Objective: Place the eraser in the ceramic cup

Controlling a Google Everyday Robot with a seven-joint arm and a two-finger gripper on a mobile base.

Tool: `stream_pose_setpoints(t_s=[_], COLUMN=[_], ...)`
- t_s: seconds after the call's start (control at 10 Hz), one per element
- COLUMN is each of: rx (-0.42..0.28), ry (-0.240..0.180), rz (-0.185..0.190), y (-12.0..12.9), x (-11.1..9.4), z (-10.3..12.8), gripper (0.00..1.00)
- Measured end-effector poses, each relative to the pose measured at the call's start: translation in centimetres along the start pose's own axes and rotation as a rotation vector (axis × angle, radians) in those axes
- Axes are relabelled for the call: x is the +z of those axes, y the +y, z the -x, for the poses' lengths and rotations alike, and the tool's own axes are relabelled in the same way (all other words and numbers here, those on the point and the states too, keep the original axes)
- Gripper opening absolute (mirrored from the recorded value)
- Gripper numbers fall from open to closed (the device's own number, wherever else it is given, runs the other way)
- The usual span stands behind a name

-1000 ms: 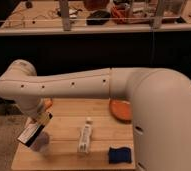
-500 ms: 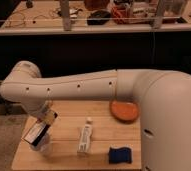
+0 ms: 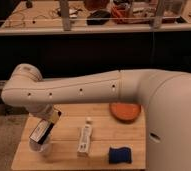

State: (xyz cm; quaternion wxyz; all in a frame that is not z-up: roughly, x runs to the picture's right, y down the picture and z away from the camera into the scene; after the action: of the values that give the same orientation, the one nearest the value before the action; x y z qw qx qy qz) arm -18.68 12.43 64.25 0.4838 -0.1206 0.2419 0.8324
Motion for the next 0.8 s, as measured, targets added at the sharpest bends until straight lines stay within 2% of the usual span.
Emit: stream_pose_setpoints(t_s=[0.6,0.8], rx=[0.067,0.07], ry=[-0.047,-0.054], rz=[-0.009,-0.011], y=[-0.9,-0.5], x=[2.1,2.7], z=[1.1,1.0], gripper=[0.0,0.0])
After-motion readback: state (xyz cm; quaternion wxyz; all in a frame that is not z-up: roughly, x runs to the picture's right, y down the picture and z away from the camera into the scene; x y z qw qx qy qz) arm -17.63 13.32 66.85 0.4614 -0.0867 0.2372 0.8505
